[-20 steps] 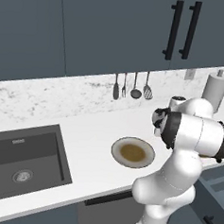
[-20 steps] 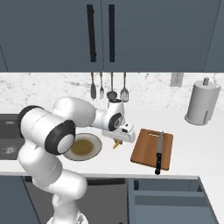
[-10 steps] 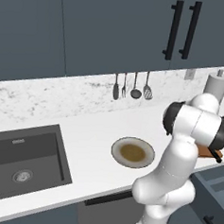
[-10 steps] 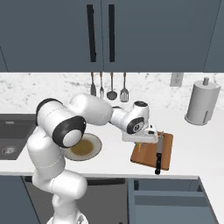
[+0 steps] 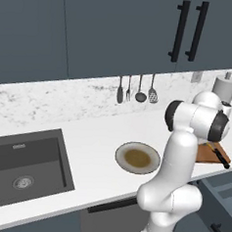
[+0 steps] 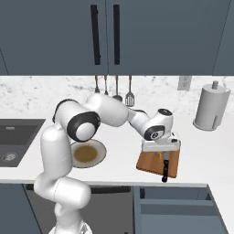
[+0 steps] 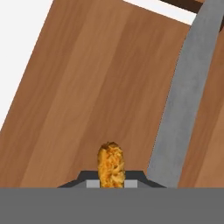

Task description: Pick up the knife from the drawer and place it on the cutting board. Then place the meat from the plate to the cutting board.

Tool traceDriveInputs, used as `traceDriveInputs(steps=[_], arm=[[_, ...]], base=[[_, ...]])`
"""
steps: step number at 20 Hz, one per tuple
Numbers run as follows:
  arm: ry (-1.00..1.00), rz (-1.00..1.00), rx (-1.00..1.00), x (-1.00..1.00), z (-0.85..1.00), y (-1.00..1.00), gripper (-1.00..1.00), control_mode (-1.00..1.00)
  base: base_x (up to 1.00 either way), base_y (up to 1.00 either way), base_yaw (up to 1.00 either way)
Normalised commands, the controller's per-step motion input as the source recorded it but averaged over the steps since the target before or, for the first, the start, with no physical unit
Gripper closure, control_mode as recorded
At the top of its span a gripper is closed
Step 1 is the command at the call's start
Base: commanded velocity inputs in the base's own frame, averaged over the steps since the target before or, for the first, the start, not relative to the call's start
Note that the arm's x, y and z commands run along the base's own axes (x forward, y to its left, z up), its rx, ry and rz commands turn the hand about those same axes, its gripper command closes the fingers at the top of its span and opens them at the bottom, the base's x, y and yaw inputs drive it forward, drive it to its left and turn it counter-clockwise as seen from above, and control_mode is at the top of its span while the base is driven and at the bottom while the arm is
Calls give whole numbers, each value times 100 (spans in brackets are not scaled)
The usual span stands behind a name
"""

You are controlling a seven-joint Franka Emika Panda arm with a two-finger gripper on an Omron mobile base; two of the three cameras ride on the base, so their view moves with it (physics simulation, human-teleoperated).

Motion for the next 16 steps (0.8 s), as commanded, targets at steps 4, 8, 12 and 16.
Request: traceDriveInputs(steps=[4, 8, 12, 16], arm=[[0, 0, 0, 3, -8, 10, 100, -100], [-1, 0, 0, 5, -3, 5, -100, -100], [0, 0, 0, 2, 0, 7, -100, -100], [0, 0, 0, 0, 0, 7, -100, -100]], base=[[0, 0, 0], [0, 0, 0], [0, 0, 0], [0, 0, 0]])
